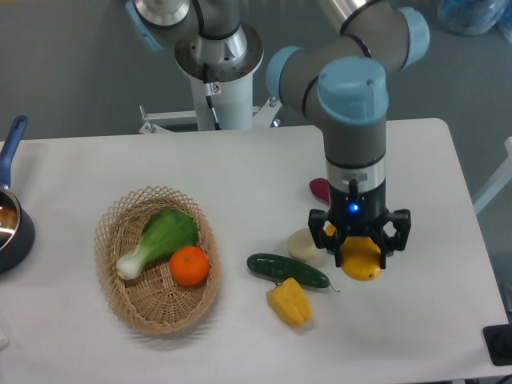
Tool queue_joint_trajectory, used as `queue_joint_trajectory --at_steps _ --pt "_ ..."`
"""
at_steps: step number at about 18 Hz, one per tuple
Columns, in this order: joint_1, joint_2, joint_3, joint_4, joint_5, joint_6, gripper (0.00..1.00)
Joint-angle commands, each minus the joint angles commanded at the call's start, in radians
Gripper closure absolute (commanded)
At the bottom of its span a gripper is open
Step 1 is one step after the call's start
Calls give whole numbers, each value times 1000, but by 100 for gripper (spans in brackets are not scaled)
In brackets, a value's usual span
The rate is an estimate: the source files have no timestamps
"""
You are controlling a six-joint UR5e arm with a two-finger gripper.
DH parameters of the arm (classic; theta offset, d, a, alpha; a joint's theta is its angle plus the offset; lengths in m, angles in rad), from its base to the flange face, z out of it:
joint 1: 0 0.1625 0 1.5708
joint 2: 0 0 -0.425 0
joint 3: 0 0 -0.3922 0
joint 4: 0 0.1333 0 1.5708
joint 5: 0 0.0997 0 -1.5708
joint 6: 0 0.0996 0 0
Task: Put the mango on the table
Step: 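Hold the yellow mango in the gripper above the table, then carry the held mango toward the table beside the cucumber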
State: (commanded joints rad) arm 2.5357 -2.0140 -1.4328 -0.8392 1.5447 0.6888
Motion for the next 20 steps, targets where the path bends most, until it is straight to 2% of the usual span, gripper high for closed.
queue_joint_trajectory --at_steps 4,9,10,15,17,20 --pt "-2 -40 6 6 -8 -61 50" --pt "-2 -136 69 8 -11 -178 49" --pt "-3 -141 69 8 -12 -176 49" --pt "3 -169 63 9 -11 -127 50" --pt "8 -173 54 9 -5 -33 50" --pt "23 -170 6 11 -2 134 50"
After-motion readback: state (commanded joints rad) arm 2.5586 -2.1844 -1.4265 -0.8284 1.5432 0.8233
